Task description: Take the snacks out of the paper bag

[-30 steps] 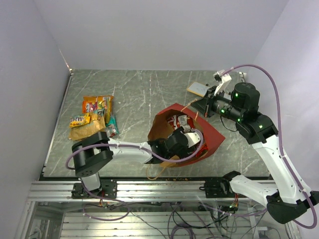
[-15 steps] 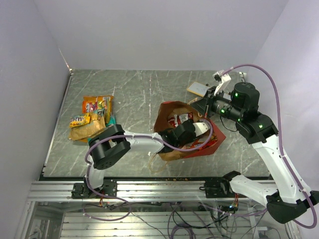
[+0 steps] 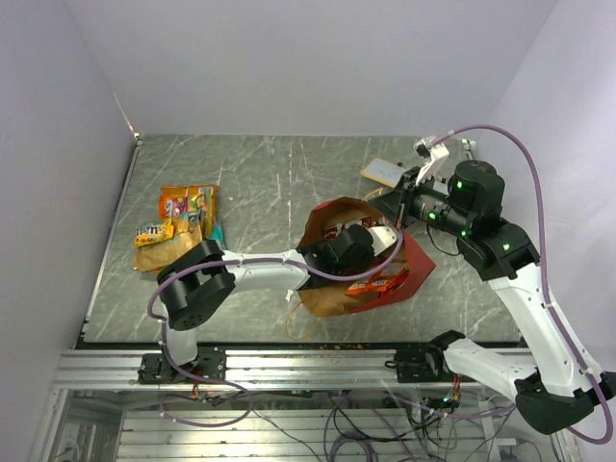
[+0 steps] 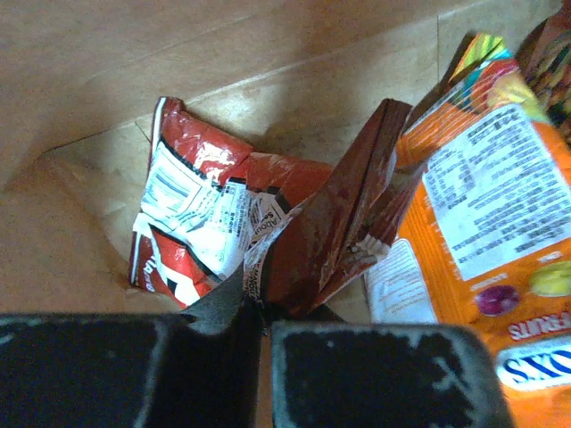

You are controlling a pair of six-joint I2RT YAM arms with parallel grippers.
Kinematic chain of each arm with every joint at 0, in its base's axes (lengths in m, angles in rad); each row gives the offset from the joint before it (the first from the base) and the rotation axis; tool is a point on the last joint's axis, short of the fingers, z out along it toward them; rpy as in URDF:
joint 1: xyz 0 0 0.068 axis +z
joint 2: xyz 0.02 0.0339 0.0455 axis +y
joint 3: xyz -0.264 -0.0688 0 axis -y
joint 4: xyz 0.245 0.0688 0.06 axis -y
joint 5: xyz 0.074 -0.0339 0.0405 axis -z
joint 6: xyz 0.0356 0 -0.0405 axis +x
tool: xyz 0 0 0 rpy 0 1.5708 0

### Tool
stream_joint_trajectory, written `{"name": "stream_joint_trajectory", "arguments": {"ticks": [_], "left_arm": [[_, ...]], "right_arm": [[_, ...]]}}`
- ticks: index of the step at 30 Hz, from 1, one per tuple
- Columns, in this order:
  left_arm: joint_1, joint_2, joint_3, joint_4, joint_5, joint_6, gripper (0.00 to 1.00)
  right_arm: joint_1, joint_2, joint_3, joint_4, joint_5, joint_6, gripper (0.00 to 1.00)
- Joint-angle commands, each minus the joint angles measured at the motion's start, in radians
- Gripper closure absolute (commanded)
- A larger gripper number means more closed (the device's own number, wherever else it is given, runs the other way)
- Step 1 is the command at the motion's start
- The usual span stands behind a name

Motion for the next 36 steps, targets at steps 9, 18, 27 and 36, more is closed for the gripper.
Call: {"name": "stream_joint_trajectory", "arguments": {"ticks": [9, 18, 27, 36], "left_arm": [[0.003, -0.210, -0.063, -0.115, 0.109, -0.137, 0.93], [-0.009, -0.326, -0.129, -0.193, 0.191, -0.206, 0.93], [-0.011, -0.382, -0.157, -0.256, 0.202, -0.236, 0.93], [-0.012, -0.435, -0.021, -0.370, 0.198, -0.241, 0.93]], "right_arm": [[0.001, -0.025, -0.016, 0.049, 0.026, 0.028, 1.00], [0.000, -0.014, 0.017, 0.028, 0.133, -0.006, 1.00], [0.000, 0.019, 0.139, 0.012, 0.289, -0.131, 1.00], [0.000, 0.008, 0.089, -0.024, 0.328, -0.090, 1.00]]}}
